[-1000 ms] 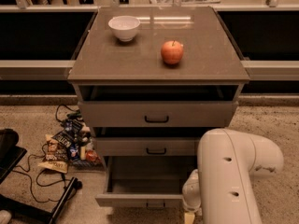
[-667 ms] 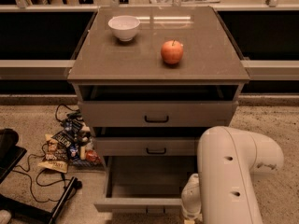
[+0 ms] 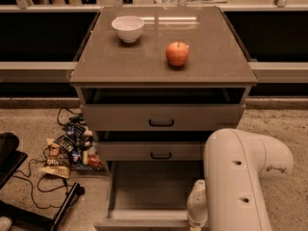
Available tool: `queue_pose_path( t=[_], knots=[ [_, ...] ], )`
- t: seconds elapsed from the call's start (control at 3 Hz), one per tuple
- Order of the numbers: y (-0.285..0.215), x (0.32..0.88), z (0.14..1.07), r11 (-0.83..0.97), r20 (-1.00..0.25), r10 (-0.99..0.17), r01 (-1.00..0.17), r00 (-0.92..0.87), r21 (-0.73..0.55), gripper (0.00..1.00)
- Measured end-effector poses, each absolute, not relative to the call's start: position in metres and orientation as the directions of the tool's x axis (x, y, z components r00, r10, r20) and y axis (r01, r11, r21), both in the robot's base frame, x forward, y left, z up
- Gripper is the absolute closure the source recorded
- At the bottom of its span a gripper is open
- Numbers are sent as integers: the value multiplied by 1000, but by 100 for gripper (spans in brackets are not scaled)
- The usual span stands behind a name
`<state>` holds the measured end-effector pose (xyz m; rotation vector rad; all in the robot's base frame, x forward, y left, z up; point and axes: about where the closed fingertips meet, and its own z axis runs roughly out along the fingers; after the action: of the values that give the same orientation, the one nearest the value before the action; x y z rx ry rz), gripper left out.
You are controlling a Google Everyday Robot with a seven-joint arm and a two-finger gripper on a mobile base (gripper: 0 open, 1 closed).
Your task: Open bottom drawer
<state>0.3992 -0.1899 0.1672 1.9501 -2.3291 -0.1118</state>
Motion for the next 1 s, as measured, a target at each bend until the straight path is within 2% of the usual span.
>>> queue_pose_path(
  t=[0.33,0.67,1.0],
  knots=[
    [-190,399,166,176,31,-984,-977,-174,123,35],
    [-190,397,165,176,31,-984,-976,-174,125,11],
    [-190,396,164,176,31,-984,-976,-174,127,0]
  ],
)
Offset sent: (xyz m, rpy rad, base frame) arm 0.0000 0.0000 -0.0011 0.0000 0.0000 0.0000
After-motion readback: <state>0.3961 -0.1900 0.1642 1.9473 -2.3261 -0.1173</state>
